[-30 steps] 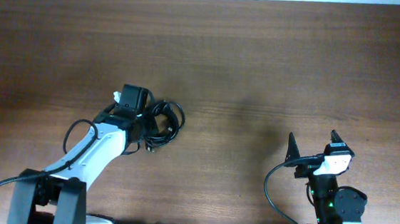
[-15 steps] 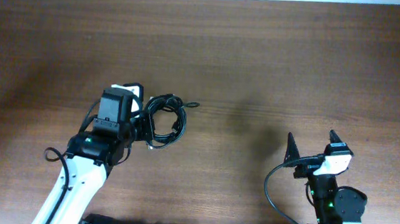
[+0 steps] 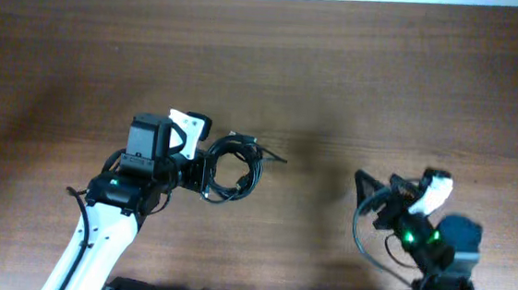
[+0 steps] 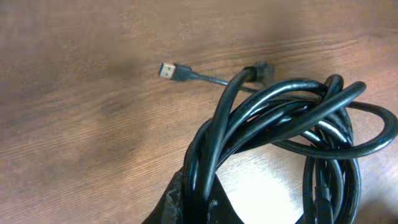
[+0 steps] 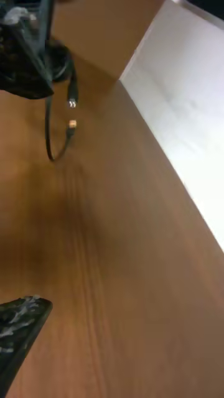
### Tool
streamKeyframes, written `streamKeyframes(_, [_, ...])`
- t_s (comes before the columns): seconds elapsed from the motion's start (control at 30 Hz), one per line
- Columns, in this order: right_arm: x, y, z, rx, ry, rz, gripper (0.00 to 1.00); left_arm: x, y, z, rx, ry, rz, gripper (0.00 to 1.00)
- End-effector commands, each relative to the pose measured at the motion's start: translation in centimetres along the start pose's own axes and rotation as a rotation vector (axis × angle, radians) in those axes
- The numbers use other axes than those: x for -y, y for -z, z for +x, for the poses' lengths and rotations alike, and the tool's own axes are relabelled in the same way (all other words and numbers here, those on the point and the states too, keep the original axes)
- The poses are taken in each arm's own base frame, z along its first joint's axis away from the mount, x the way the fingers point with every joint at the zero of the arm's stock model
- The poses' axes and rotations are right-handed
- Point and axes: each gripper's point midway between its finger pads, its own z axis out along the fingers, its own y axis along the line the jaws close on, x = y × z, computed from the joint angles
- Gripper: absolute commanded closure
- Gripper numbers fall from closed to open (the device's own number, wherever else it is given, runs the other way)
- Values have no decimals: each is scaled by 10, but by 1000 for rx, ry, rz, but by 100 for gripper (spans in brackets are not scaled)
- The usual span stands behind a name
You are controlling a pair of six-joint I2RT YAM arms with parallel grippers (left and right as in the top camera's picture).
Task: Untangle cables
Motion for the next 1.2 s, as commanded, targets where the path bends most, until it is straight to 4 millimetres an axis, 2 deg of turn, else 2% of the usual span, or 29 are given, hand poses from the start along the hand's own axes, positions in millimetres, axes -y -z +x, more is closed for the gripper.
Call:
streamKeyframes(0.0, [-55, -15, -18, -205, 49, -206, 2, 9, 8, -16, 52, -94, 34, 100])
streamKeyframes(0.07, [-92, -28, -15, -422, -2, -452, 2, 11, 8, -23, 86, -206, 39, 100])
streamKeyframes(0.1, [-101, -31, -14, -475, -28, -539, 2, 11, 8, -24, 88, -239, 38, 100])
streamKeyframes(0.13, [-104, -34, -6, -558, -119, -604, 1, 11, 8, -24, 88, -253, 37, 100])
streamKeyframes(0.17, [-95, -49, 9, -632, -201, -594, 1, 11, 8, -24, 88, -255, 37, 100])
streamKeyframes(0.2, [-94, -56, 20, -672, -211, -599, 2, 11, 8, -24, 88, -255, 37, 100])
streamKeyframes(0.23, [-102, -63, 37, -722, -194, -631, 9, 12, 8, -24, 88, -256, 38, 100])
streamKeyframes(0.3, [-138, -73, 69, -768, -52, -754, 17, 12, 8, -24, 88, -255, 38, 100])
streamKeyframes(0.33, [-157, -87, 83, -719, 60, -765, 18, 12, 8, -23, 87, -255, 38, 100])
streamKeyframes(0.37, [-169, -102, 91, -649, 140, -721, 24, 12, 8, -23, 85, -254, 39, 100])
streamKeyframes(0.4, [-167, -118, 91, -577, 181, -626, 31, 13, 8, -21, 77, -251, 47, 100])
streamKeyframes(0.43, [-165, -125, 93, -546, 198, -570, 36, 18, 9, -18, 71, -249, 80, 100])
streamKeyframes(0.5, [-171, -125, 101, -545, 218, -557, 56, 27, 9, -17, 69, -249, 134, 100])
streamKeyframes(0.53, [-167, -128, 99, -527, 226, -531, 59, 27, 9, -15, 61, -245, 136, 100])
streamKeyframes(0.63, [-150, -145, 86, -437, 261, -407, 60, 27, 9, -6, 25, -240, 138, 100])
streamKeyframes(0.7, [-150, -145, 86, -432, 279, -409, 61, 27, 9, -5, 25, -239, 138, 100])
streamKeyframes(0.77, [-150, -145, 86, -432, 279, -409, 58, 38, 11, -2, 21, -266, 207, 100])
streamKeyframes(0.87, [-164, -129, 100, -490, 384, -564, 64, 39, 11, -3, 28, -291, 210, 100])
streamKeyframes(0.9, [-162, -128, 102, -502, 387, -558, 73, 41, 11, -4, 33, -293, 224, 100])
streamKeyframes(0.93, [-160, -128, 105, -505, 414, -560, 93, 44, 12, -4, 38, -294, 243, 100])
streamKeyframes(0.97, [-156, -126, 109, -528, 407, -548, 96, 42, 12, -12, 62, -260, 228, 100])
streamKeyframes(1.07, [-144, -122, 122, -609, 354, -494, 96, -10, 12, -47, 182, 43, -72, 100])
streamKeyframes(1.13, [-146, -119, 124, -648, 264, -483, 96, -28, 15, -52, 228, 262, -154, 100])
streamKeyframes(1.17, [-147, -118, 124, -654, 238, -479, 96, -27, 15, -53, 239, 345, -142, 100])
